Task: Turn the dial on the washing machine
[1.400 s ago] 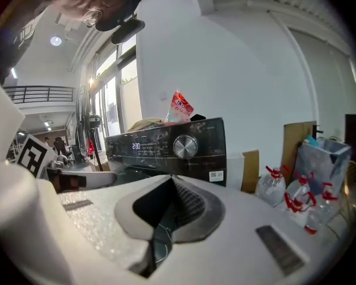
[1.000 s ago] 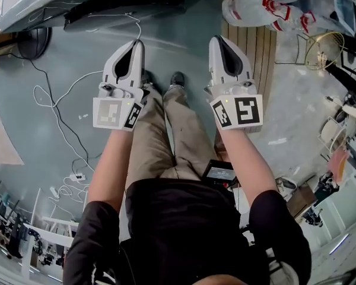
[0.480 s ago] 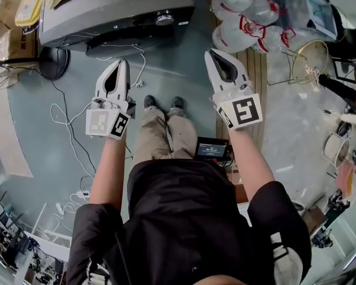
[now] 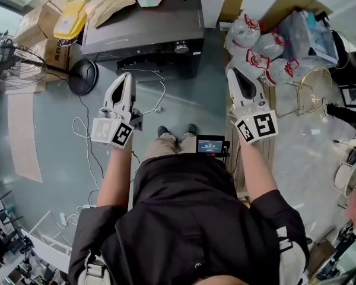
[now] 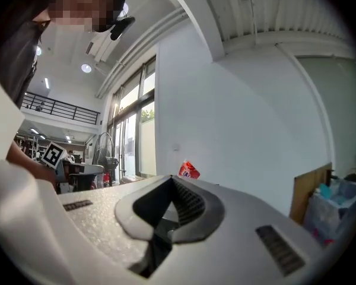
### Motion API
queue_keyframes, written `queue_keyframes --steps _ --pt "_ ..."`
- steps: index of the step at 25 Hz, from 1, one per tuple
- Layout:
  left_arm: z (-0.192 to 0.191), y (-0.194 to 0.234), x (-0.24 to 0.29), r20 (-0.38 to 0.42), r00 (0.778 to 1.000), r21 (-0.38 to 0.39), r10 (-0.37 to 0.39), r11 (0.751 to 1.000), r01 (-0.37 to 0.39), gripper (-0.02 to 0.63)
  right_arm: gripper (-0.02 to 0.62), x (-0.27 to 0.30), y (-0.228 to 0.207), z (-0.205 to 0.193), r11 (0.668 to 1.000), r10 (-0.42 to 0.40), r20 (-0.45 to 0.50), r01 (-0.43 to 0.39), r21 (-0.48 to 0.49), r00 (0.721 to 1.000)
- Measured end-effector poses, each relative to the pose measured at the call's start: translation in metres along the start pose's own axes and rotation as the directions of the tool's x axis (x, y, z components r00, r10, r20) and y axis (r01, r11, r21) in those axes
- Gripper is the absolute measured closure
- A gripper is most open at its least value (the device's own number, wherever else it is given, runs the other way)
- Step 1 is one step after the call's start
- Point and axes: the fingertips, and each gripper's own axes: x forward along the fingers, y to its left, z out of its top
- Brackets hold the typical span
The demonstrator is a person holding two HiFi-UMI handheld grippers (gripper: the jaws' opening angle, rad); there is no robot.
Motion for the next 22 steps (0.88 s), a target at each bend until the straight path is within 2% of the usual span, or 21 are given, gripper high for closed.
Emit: queue_keyframes --steps 5,11,16,19,22 --pt "0.02 0.021 -0.045 0.005 1.0 -0.009 0.014 1.0 -0.014 0.612 0.594 -0.009 0.017 0.013 0.998 -0.038 0.017 0.037 0.055 0.999" --pt "0.015 0.032 -0.09 -0.011 1.0 0.02 -0.013 1.0 0.013 0.612 0.594 -0.028 0.057 0.0 0.994 -0.086 -0.021 0.087 0.06 0.996" --pt "0.02 0.047 -0.145 -0.018 0.998 0.032 -0.057 0.998 0.057 0.612 0.594 -0.04 0.134 -0.01 0.994 -0.091 -0.049 0.093 0.052 0.995" --pt "0.021 0.062 -0.191 -0.018 0.997 0.018 -0.08 0.997 0.081 0.612 0.594 -0.051 0.189 -0.016 0.995 -0.095 -0.056 0.096 0.021 0.994" --pt "0.013 0.078 -0.242 -0.038 0.996 0.021 -0.085 0.996 0.086 0.612 0.594 -0.067 0.237 -0.026 0.993 -0.107 -0.057 0.11 0.038 0.993"
